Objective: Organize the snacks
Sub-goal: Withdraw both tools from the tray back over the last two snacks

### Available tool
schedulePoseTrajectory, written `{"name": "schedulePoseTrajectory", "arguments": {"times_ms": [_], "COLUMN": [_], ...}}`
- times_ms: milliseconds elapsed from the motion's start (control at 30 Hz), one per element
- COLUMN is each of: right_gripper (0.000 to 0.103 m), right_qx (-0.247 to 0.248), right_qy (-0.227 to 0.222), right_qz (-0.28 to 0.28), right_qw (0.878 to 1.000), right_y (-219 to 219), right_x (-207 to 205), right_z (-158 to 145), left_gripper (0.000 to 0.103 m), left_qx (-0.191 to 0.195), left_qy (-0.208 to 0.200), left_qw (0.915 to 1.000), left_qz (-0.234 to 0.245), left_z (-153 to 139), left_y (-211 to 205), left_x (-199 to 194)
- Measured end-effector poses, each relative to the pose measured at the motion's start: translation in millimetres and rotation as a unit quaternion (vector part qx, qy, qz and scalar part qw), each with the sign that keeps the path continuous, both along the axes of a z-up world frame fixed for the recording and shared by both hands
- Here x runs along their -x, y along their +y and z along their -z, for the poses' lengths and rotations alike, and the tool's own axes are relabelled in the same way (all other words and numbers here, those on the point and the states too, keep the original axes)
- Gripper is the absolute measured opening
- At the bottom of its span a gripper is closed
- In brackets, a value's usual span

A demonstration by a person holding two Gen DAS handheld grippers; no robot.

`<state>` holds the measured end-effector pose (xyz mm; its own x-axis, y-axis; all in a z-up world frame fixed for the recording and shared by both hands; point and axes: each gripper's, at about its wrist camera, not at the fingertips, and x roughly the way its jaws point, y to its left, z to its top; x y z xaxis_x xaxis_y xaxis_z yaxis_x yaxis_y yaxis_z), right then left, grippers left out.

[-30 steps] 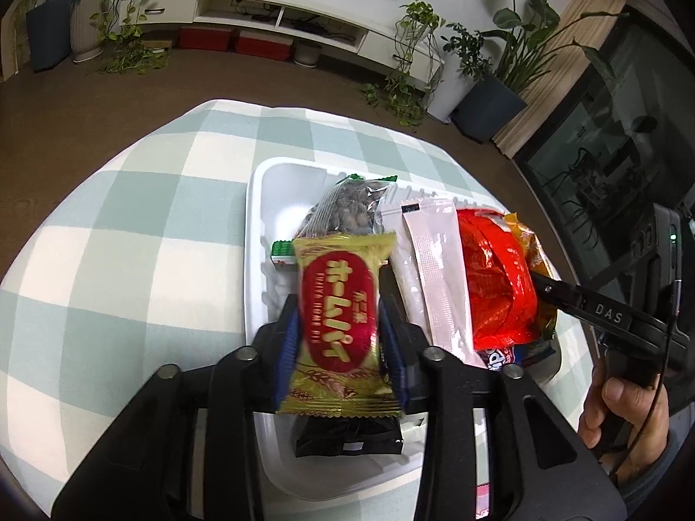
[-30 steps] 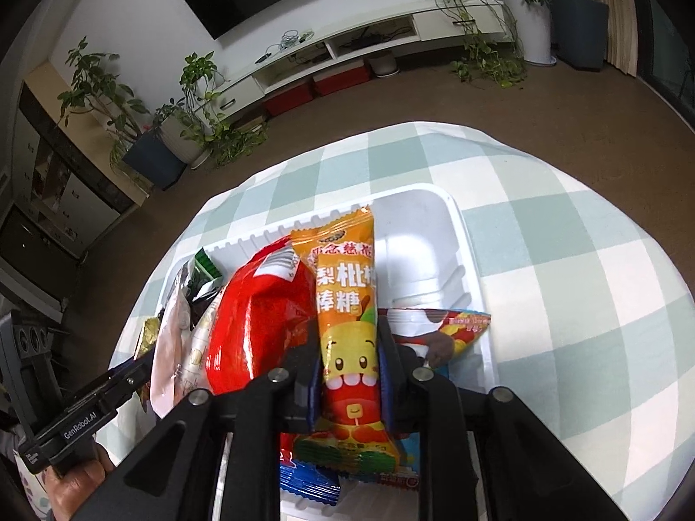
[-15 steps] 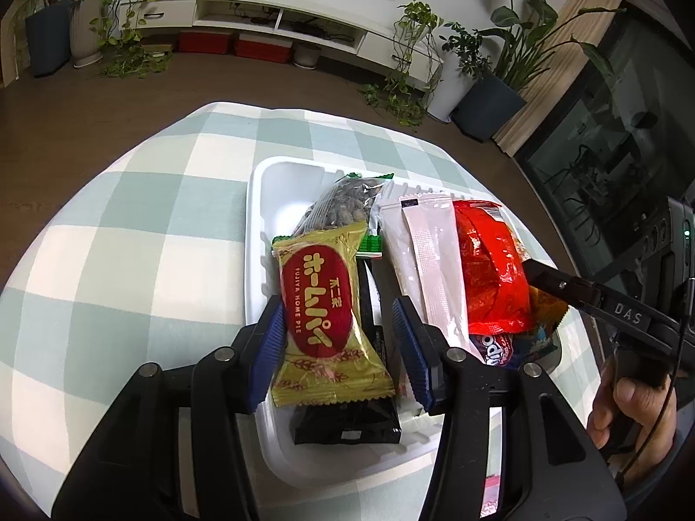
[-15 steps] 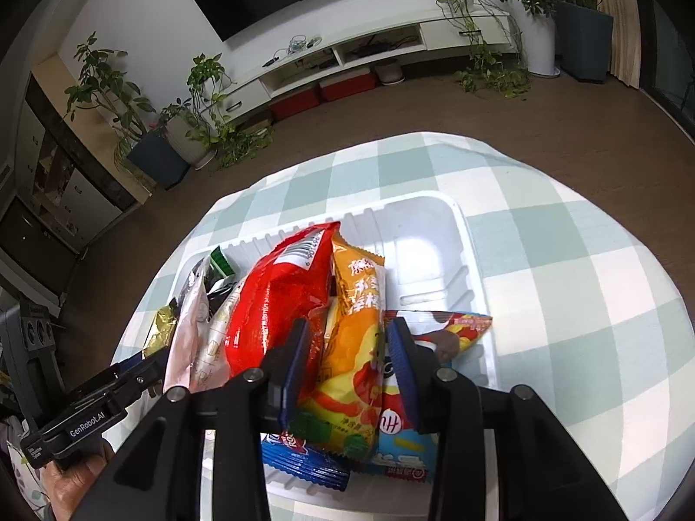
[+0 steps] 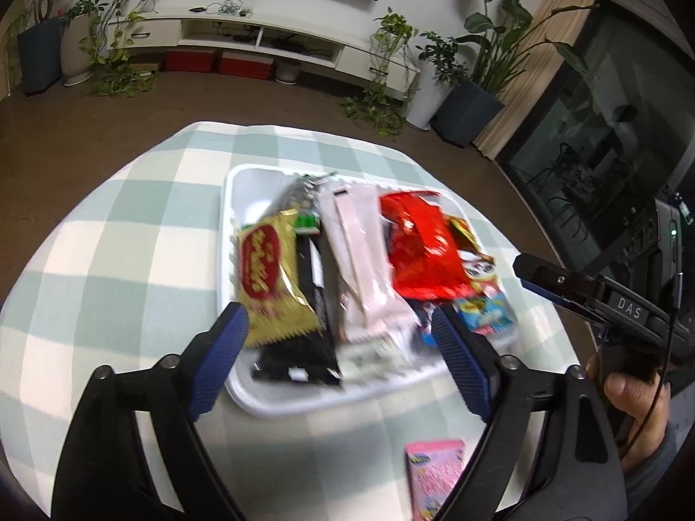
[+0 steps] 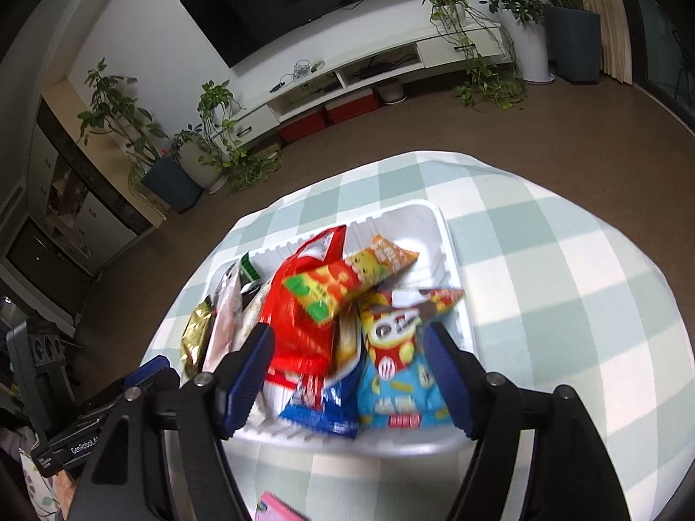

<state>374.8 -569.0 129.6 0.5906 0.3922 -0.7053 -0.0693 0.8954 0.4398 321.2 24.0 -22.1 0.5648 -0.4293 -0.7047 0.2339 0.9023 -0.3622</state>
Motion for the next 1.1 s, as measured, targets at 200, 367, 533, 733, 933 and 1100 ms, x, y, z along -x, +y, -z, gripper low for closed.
{"name": "schedulePoseTrajectory", "arguments": {"times_ms": [200, 367, 533, 733, 933, 1100], "right_gripper": [0.081, 0.086, 0.088, 0.088, 0.088, 0.088], "right_qx": [-0.047, -0.094, -0.099, -0.082, -0.075, -0.065], "right_qy": [-0.013, -0.002, 0.01, 0.008, 0.012, 0.003], "right_qz": [0.002, 0.02, 0.031, 0.038, 0.031, 0.025], "right_qw": [0.999, 0.995, 0.995, 0.996, 0.997, 0.998], "right_y": [-16.1, -30.2, -30.0, -26.6, -23.7, -21.1], "right_x": [54.3, 110.1, 158.0, 197.2, 201.7, 204.0], "right_z": [-1.8, 11.0, 27.2, 42.6, 50.7, 49.2], "left_gripper": [0.099, 0.102, 0.103, 0.103, 0.102, 0.102], "left_qx": [-0.002, -0.013, -0.035, -0.058, -0.098, -0.122], "left_qy": [0.004, 0.009, 0.018, 0.037, 0.047, 0.057], "left_qw": [0.9997, 0.9984, 0.9971, 0.9963, 0.9925, 0.9899], "left_qz": [0.023, 0.053, 0.065, 0.05, 0.056, 0.045], "left_z": [-5.6, 0.3, 17.0, 30.5, 37.4, 50.2], "left_y": [-12.5, -30.9, -47.7, -52.3, -60.8, -61.5], "left_x": [50.1, 99.0, 138.0, 149.4, 145.0, 134.4]}}
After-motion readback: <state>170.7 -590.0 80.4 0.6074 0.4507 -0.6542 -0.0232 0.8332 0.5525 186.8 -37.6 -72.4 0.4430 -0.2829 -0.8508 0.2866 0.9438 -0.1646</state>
